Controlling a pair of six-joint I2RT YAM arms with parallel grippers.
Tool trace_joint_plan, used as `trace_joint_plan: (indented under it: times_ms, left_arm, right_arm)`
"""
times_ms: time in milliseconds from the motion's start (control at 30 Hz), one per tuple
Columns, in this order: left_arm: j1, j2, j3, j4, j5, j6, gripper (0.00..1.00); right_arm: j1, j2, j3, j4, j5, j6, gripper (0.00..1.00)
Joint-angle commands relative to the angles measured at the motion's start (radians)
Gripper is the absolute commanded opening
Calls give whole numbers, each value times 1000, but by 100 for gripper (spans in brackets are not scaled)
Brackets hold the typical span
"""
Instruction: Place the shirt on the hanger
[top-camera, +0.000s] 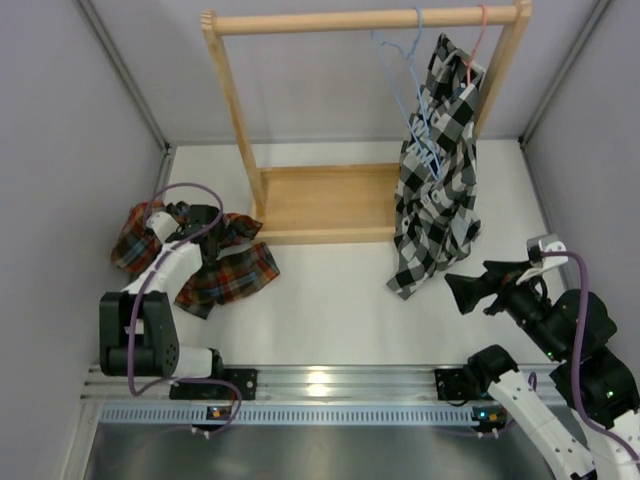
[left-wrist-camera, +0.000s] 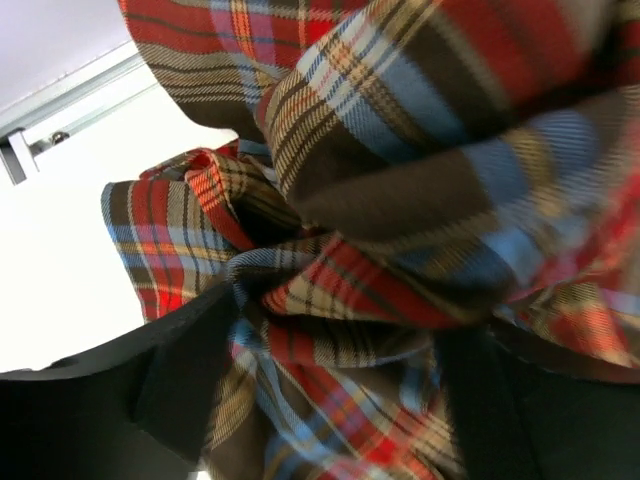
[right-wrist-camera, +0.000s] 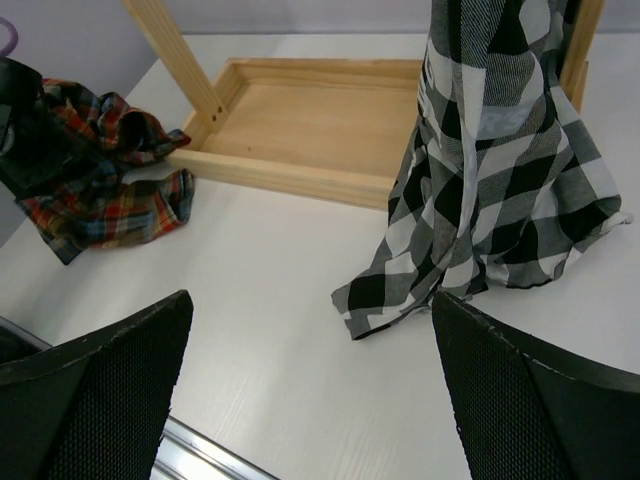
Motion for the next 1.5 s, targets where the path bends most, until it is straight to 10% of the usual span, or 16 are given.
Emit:
trace_joint_plan:
  times_ms: [0,167,367,600,867,967,1200,1467]
  left_arm:
    - [42,23,-47,143,-16,-12,66]
    - [48,-7,-23,174,47,66,0]
    - [39,-337,-13,171,270,289,0]
    - [34,-782,42,149,904,456,0]
    - [30,-635,285,149,1633,395,0]
    - [-82,-578,342,151,1577,392,0]
    - [-997,-323,399,162,820,522,0]
    - [-1035,-8,461,271,782,516,4]
  right_arm:
    - [6,-20,-14,93,-34,7,100]
    - [4,-14,-23,104,-48,15,99]
    - [6,-14,-17,104,-33,21,99]
    - [6,18,18,102,18,13,100]
    - [6,74,92,85,58,-21,99]
    - [6,110,92,84,29,-15,100]
    - [6,150,69,98,-37,15,99]
    - [6,123,130,-25,60,-5,99]
